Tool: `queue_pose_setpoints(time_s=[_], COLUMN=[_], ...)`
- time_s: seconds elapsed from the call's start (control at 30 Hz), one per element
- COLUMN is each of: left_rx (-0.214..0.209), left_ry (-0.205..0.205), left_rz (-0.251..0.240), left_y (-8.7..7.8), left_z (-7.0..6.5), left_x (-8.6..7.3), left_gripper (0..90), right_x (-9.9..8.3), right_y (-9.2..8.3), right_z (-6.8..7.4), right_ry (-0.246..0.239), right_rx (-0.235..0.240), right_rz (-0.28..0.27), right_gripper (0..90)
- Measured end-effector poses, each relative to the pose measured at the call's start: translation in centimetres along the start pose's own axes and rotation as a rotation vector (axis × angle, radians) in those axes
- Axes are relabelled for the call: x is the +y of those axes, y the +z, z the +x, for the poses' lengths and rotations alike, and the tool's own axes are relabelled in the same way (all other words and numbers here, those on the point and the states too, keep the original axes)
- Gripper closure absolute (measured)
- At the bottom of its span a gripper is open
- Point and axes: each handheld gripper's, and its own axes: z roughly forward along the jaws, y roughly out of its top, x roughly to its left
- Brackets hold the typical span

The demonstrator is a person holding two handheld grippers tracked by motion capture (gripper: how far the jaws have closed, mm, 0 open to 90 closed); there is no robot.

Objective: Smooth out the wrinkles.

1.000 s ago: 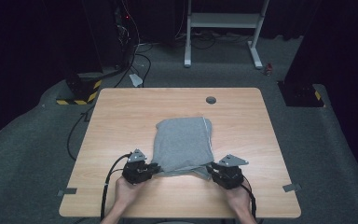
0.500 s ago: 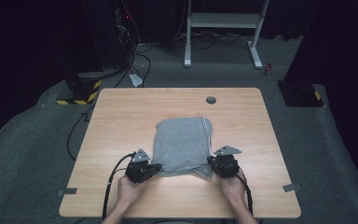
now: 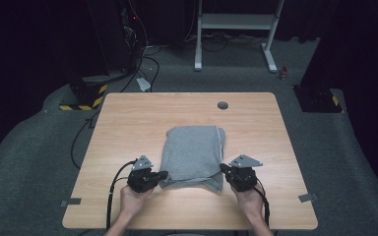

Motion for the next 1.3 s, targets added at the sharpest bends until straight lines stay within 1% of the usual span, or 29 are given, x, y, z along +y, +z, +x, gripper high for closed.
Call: queue_pose_setpoints(time_s=[0.07,0.13,0.2,0.23,0.37,0.43,0.5,0.63,0.67,0.7,0.73,0.77,0.8,0.83,0.93,0.97,1.03,1.07,1.1,1.17,1.2,1.27,1.3], left_rx=[0.006,0.004,0.001,-0.001,-0.003,0.000,-0.017,-0.002,0.004,0.013,0.019,0.017,0.011,0.009,-0.001,-0.002,-0.004,-0.004,-0.002,-0.010,-0.010,-0.020,-0.028], left_ry=[0.000,-0.006,-0.012,-0.011,-0.019,-0.009,-0.022,-0.028,-0.021,-0.010,0.005,0.008,0.003,0.002,0.003,0.005,-0.013,-0.017,-0.018,-0.035,-0.036,-0.054,-0.071], left_rz=[0.002,0.000,-0.004,-0.008,-0.030,-0.022,-0.010,0.015,0.025,0.039,0.055,0.067,0.075,0.076,0.070,0.066,0.059,0.063,0.066,0.067,0.067,0.061,0.055], left_y=[-0.1,-0.2,-0.4,-0.6,-1.0,-0.7,-0.3,0.4,0.6,0.9,1.1,1.2,1.2,1.1,0.4,0.1,-0.2,-0.3,-0.4,-0.7,-0.8,-1.3,-1.7], left_z=[0.1,0.3,0.4,0.4,0.3,0.2,0.2,0.1,0.0,0.0,0.0,0.0,0.1,0.1,-0.1,0.0,0.2,0.3,0.4,0.5,0.6,0.8,0.8], left_x=[-0.1,-0.2,-0.2,-0.1,0.1,0.0,-0.3,-0.9,-0.9,-1.0,-1.1,-1.2,-1.2,-1.3,-1.3,-1.3,-1.6,-1.8,-2.0,-2.5,-2.6,-2.9,-3.0], left_gripper=[88.6,88.6,88.6,88.7,88.5,87.5,83.4,75.0,74.5,75.0,78.9,85.0,88.8,89.6,89.8,89.8,89.8,89.8,89.8,89.7,89.6,89.4,89.3], right_x=[-0.2,-0.4,-0.5,-0.5,-0.3,0.1,0.5,1.1,1.2,1.2,1.3,1.4,1.4,1.5,1.3,1.1,0.5,0.0,-0.5,-1.7,-2.4,-3.1,-3.2], right_y=[-0.1,-0.1,-0.1,-0.2,-0.6,-0.8,-0.8,-0.3,-0.3,-0.3,-0.3,-0.4,-0.6,-0.7,-1.2,-1.2,-1.3,-1.1,-1.0,-0.4,0.0,0.4,0.4], right_z=[0.0,0.1,0.0,-0.1,-0.3,-0.1,0.3,0.9,1.0,1.0,1.1,1.1,1.0,1.0,1.0,1.0,1.0,0.9,0.8,0.7,0.8,0.9,0.9], right_ry=[-0.002,-0.010,-0.013,-0.001,0.014,0.011,-0.010,-0.030,-0.028,-0.028,-0.025,-0.031,-0.028,-0.023,-0.032,-0.040,-0.047,-0.049,-0.040,-0.025,-0.028,-0.037,-0.027], right_rx=[0.006,0.001,0.000,0.001,0.008,0.021,0.025,0.036,0.038,0.038,0.038,0.036,0.035,0.036,0.032,0.026,0.009,0.010,0.012,0.031,0.036,0.037,0.038], right_rz=[0.006,0.019,0.021,0.019,-0.004,-0.015,-0.016,-0.013,-0.013,-0.017,-0.018,-0.022,-0.022,-0.020,-0.014,-0.008,0.018,0.036,0.064,0.117,0.156,0.190,0.192], right_gripper=[87.8,87.9,87.9,87.9,87.9,87.8,87.9,88.0,88.0,88.0,88.1,88.1,88.1,88.2,88.2,88.2,88.2,88.2,88.1,87.7,87.4,84.1,81.5])
